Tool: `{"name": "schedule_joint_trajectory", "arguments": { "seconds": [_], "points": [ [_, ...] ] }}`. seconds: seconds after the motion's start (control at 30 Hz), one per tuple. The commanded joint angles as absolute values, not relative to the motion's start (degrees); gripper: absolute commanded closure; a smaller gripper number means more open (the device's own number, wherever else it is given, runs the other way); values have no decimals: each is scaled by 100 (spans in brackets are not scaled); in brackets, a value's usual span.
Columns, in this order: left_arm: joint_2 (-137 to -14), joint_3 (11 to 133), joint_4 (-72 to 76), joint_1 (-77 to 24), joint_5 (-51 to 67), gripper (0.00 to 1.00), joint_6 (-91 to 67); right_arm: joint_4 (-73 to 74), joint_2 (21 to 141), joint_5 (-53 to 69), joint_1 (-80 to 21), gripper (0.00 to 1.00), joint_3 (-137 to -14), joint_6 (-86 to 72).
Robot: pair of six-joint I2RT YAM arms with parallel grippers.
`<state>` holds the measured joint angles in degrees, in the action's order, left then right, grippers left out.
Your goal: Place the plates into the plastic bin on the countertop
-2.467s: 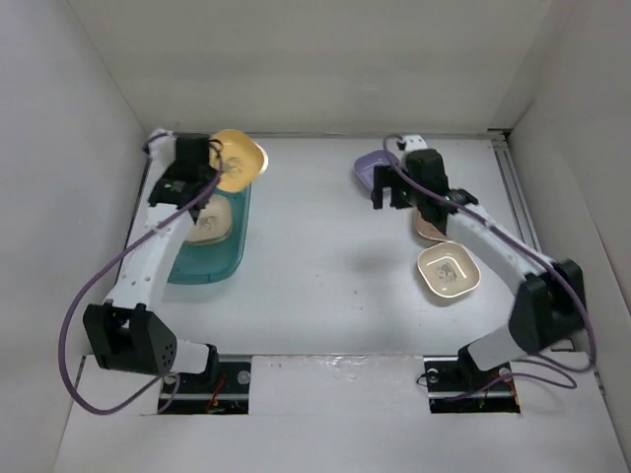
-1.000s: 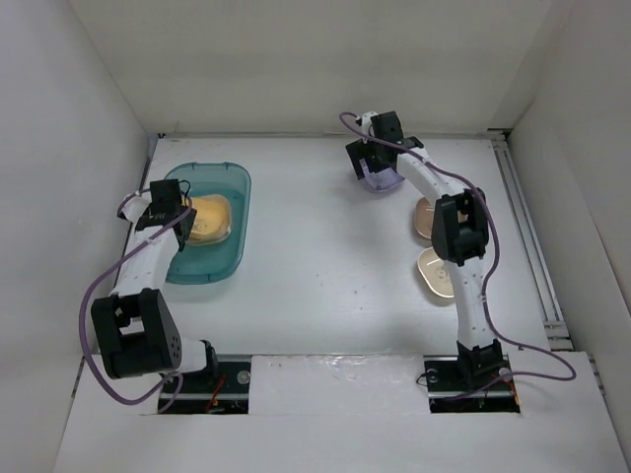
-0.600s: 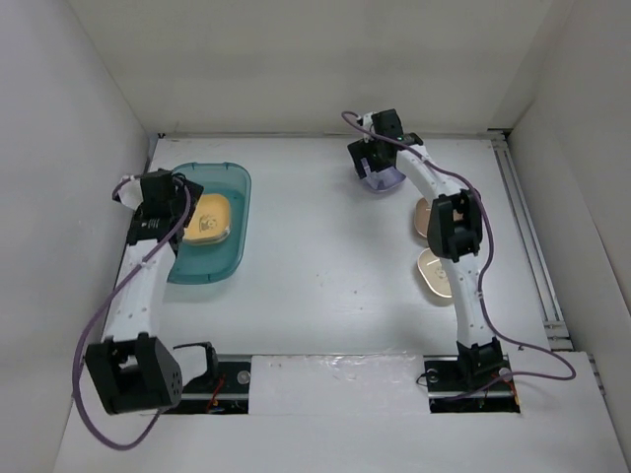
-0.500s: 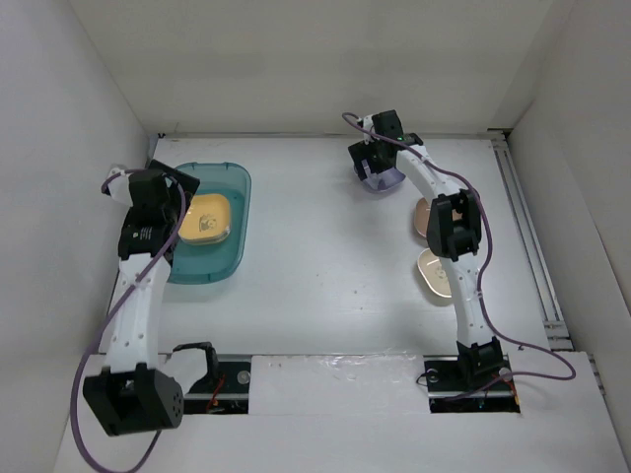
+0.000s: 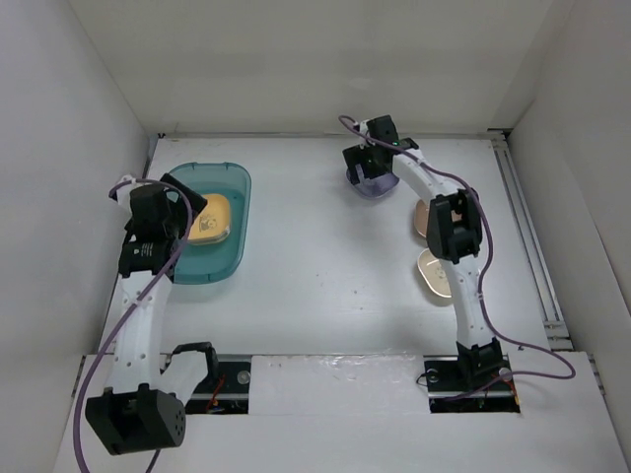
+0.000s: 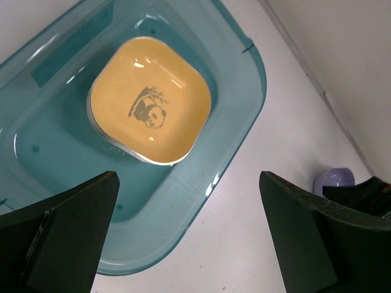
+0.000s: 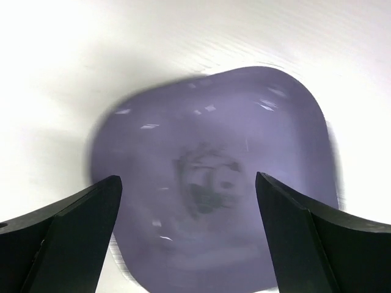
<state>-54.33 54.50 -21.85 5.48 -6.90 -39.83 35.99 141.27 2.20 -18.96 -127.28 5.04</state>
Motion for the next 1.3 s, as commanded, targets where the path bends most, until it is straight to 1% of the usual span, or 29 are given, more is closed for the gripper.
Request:
{"name": "schedule_joint_trajectory", "arguments": {
  "seconds": [0.0,0.07,0.17,0.23,0.33,0.5,0.63,0.73,0.9,1.0,1.03,1.13,1.2,1.23,1.27],
  "points": [
    [-5405,5292,-2031,563,-300,0,-3744,3306,13765,798,-2415,4,-12370,186],
    [-5405,5291,-1890,563,-133,0,-3692,2955,13371,992,-2557,4,-12051,-130],
    [-5598,5229,-1759,563,350,0,-3499,2577,12826,477,-2751,3,-11541,-281],
    [-5686,5229,-1679,563,718,0,-3428,2575,12744,-119,-2812,3,-11487,-281],
    [-5739,5229,-1617,563,983,0,-3288,2952,12744,-290,-2567,3,-11768,-220],
    [-6010,5405,-1556,563,1353,0,-3111,2795,12498,105,-2163,3,-11312,-149],
    [-6301,5528,-1556,510,1722,0,-2988,2795,12550,105,-2162,3,-11206,-149],
    [-6494,5730,-1556,510,1819,0,-2936,2874,12551,404,-2162,4,-11022,-210],
    [-6837,6230,-1704,510,2030,0,-2830,2514,12551,720,-2223,7,-10688,-527],
    [-7136,6608,-1827,423,2030,0,-2769,2514,12629,791,-2337,16,-10626,-632],
    [-7224,6731,-1889,317,1813,0,-2769,2575,12726,669,-2338,23,-10626,-633],
    [-7646,7197,-2039,-166,1496,0,-2777,2646,12867,615,-2391,31,-10626,-747],
    [-7760,7260,-2039,-324,1494,0,-2856,2698,12946,563,-2443,42,-10626,-817],
    [-7761,7260,-1969,-377,1494,0,-2935,2750,13016,563,-2443,46,-10626,-878],
    [-7813,7260,-1969,-456,1251,0,-2936,2751,13086,484,-2443,48,-10626,-879]
  ]
}}
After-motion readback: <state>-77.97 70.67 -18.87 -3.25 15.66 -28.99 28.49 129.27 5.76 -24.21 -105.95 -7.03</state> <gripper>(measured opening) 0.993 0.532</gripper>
